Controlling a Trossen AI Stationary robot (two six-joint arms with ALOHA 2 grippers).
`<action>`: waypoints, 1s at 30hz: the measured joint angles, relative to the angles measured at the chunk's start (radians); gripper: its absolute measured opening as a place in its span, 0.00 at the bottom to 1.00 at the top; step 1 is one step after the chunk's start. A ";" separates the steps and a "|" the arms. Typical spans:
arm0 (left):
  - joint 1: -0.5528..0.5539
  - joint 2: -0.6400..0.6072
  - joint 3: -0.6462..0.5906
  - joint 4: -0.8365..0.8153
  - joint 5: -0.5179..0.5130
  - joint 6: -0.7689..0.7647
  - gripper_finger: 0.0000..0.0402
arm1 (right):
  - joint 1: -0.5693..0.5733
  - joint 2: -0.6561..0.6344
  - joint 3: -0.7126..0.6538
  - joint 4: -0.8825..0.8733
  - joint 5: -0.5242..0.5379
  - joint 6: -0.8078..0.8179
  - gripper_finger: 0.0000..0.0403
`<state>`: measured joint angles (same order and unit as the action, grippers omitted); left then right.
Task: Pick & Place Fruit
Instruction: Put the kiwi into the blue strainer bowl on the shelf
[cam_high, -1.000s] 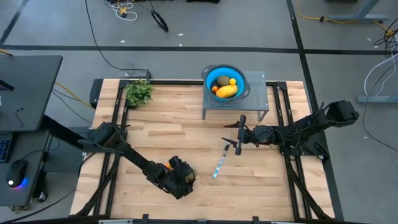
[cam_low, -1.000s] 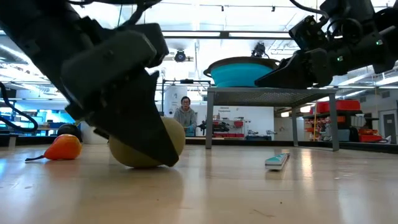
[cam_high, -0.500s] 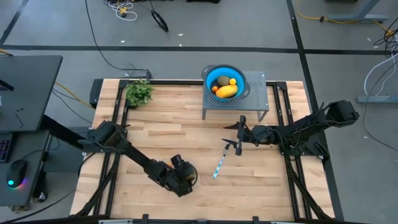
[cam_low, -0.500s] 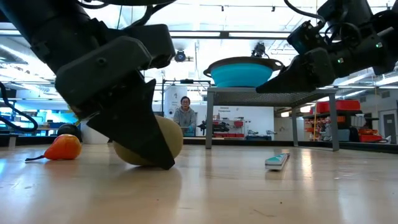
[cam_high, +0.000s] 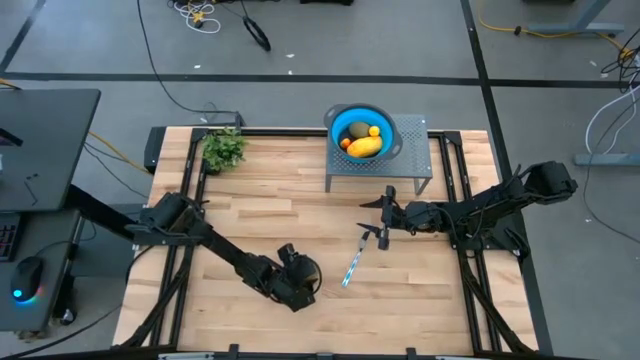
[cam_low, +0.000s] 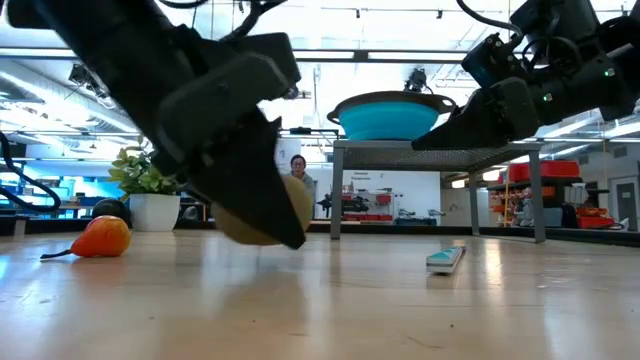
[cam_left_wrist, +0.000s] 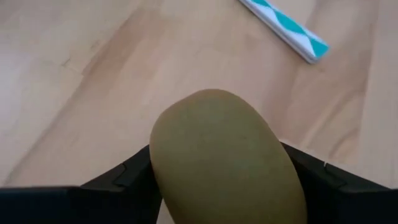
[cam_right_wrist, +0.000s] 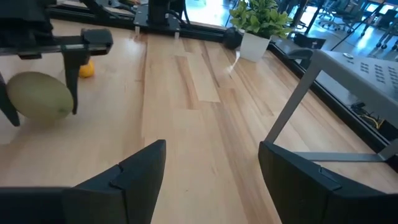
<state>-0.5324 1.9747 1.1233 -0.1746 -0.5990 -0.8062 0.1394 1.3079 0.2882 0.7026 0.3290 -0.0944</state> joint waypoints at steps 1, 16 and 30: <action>0.000 0.000 0.000 -0.001 0.000 0.000 0.64 | 0.000 0.000 0.000 -0.004 0.000 0.000 0.67; 0.140 0.000 0.099 0.004 -0.086 0.280 0.64 | -0.002 0.000 0.000 -0.011 0.007 -0.044 0.67; 0.333 -0.001 0.420 0.002 -0.214 0.897 0.65 | 0.000 0.000 0.000 -0.123 0.156 -0.055 0.67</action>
<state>-0.1995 1.9733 1.5430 -0.1726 -0.8130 0.0911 0.1391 1.3079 0.2882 0.5800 0.4847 -0.1497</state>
